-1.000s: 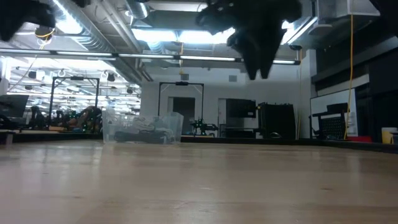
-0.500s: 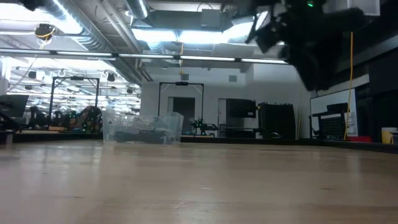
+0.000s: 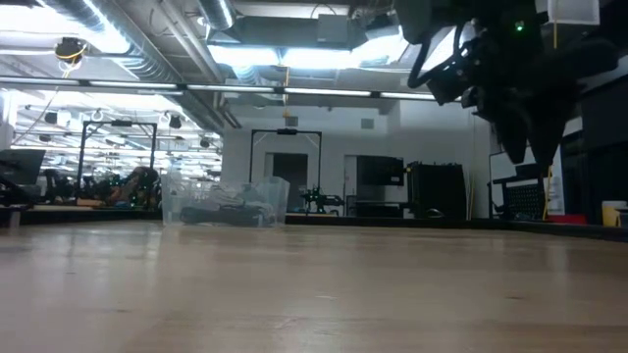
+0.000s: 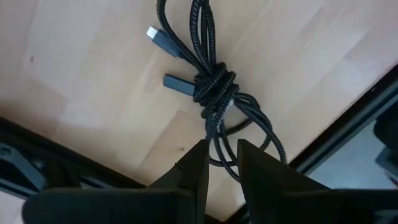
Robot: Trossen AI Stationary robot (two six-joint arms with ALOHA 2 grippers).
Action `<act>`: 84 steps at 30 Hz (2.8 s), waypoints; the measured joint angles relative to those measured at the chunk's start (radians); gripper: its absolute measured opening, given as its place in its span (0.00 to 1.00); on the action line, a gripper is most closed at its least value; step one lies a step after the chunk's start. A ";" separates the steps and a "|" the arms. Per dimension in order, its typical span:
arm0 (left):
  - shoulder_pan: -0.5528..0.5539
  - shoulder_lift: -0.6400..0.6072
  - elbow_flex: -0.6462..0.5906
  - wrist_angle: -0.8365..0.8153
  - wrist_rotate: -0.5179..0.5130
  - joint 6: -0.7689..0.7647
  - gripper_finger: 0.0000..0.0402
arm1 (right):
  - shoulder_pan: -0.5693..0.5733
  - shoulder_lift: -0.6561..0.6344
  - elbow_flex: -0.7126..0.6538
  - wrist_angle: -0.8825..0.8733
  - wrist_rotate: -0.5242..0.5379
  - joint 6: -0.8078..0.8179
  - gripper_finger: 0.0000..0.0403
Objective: Pick and place USB-C Cables
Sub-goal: Put the black white charger cable into the transparent bin
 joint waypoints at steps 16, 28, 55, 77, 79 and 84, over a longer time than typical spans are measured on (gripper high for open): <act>-0.012 0.006 0.000 0.053 -0.039 -0.038 0.25 | 0.003 0.000 0.000 0.010 0.001 -0.014 0.61; -0.031 0.006 -0.078 0.156 -0.085 -0.121 0.42 | 0.003 0.000 0.000 0.010 0.000 -0.024 0.61; -0.018 0.000 -0.404 0.551 -0.018 -0.353 0.33 | 0.003 0.000 0.000 0.006 -0.008 -0.027 0.61; 0.146 -0.195 -0.291 0.436 -0.956 0.035 0.04 | 0.004 0.000 0.000 0.005 -0.008 -0.027 0.61; 0.192 -0.232 -0.291 0.436 -1.084 0.143 0.04 | 0.004 0.000 0.000 0.005 -0.008 -0.027 0.61; 0.383 -0.315 -0.291 0.472 -1.278 0.476 0.04 | 0.004 0.000 0.000 0.005 -0.008 -0.027 0.61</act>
